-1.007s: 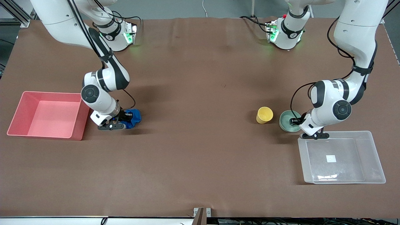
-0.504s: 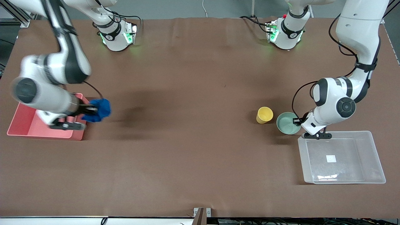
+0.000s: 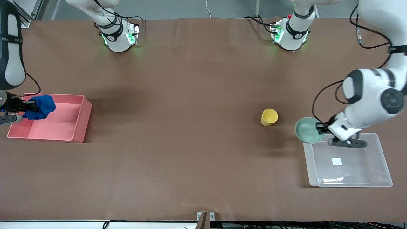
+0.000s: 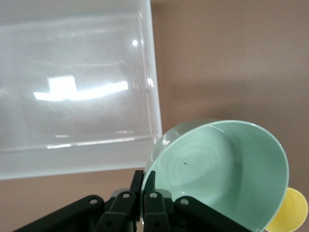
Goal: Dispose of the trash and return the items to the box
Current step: 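Carry the cloth into the pink bin while the left gripper carries the bowl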
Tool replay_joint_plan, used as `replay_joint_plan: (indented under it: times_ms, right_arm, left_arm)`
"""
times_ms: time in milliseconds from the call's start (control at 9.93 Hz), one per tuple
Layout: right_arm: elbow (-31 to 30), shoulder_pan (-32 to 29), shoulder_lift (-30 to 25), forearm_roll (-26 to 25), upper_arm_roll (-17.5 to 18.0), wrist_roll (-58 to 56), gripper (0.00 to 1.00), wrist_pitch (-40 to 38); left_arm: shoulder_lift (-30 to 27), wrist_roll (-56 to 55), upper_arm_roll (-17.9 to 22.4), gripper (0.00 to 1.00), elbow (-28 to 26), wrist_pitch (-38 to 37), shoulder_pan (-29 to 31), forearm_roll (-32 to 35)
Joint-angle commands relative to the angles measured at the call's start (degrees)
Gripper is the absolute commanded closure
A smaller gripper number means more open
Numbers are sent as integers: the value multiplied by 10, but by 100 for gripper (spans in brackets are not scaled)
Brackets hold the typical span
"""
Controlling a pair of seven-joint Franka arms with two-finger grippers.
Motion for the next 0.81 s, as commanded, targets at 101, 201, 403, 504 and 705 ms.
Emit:
replay_joint_plan:
  times_ms: [101,201,403,504,705]
  right_arm:
    - [-23,-2,87,28,-2,-14,96,97]
    - [-42,-3,98,34,-2,-14,90,130]
    - [-53,-3,107,35,-2,-15,1,155]
    - [-53,2,102,35,-2,-13,0,139]
    - [5,6,57,35,4,4,0,7]
  left_arm:
    - [130,46,0,100,155,-22,28,-4]
    - [164,62,0,100,192,-33,37,-5]
    - [219,99,2,100,250,-36,60,-3]
    - [240,118,3,100,265,-31,68,-2]
    - [262,140,3,100,265,-14,93,-3]
